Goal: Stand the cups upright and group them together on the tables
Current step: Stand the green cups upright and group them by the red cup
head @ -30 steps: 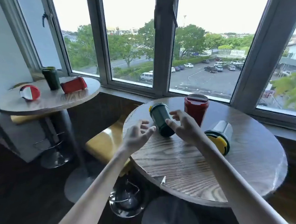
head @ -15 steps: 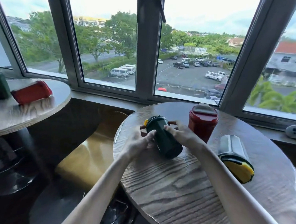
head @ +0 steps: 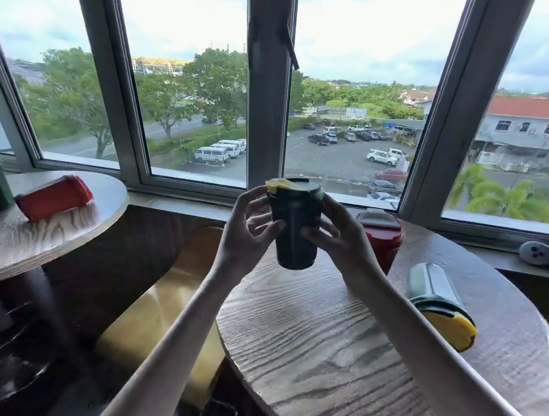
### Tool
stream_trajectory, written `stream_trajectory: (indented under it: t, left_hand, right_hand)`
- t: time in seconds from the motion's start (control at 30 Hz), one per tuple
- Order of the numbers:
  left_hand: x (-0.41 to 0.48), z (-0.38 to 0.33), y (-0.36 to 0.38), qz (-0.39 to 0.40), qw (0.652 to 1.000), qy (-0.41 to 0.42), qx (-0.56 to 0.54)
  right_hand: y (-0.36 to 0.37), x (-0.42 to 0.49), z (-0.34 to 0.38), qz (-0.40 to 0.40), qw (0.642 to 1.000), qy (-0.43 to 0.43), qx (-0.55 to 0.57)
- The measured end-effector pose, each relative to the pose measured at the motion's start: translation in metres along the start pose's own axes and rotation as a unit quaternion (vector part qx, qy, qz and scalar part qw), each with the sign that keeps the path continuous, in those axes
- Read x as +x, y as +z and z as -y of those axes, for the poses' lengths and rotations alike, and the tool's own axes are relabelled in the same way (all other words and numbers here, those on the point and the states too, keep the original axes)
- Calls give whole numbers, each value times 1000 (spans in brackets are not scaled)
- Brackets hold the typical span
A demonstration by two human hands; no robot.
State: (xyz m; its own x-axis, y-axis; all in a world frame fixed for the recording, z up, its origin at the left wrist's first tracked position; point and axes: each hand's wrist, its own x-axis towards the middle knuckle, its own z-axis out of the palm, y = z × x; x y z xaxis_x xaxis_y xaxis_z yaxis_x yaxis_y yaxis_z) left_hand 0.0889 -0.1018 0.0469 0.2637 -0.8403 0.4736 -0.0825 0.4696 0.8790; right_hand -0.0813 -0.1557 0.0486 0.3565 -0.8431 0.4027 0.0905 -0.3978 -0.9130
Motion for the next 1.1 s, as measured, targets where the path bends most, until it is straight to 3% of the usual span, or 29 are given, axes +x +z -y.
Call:
stream_trajectory:
  t: [0.37, 0.63, 0.9, 1.0, 1.1]
  left_hand:
    - [-47, 33, -3, 3, 998, -69, -7]
    - [-59, 38, 6, 9, 999, -43, 22]
    - [-100, 34, 3, 3, 986, -124, 114]
    - [-117, 22, 11, 39, 985, -102, 133]
    - [-118, 14, 35, 111, 982, -85, 124]
  right_hand:
    - [-4, -45, -36, -6, 999, 53, 4]
    - [-6, -56, -47, -2, 999, 53, 3]
    - [-20, -86, -20, 55, 987, 89, -126]
    - [-44, -113, 10, 70, 983, 61, -159]
    - [-79, -137, 34, 20, 978, 34, -204]
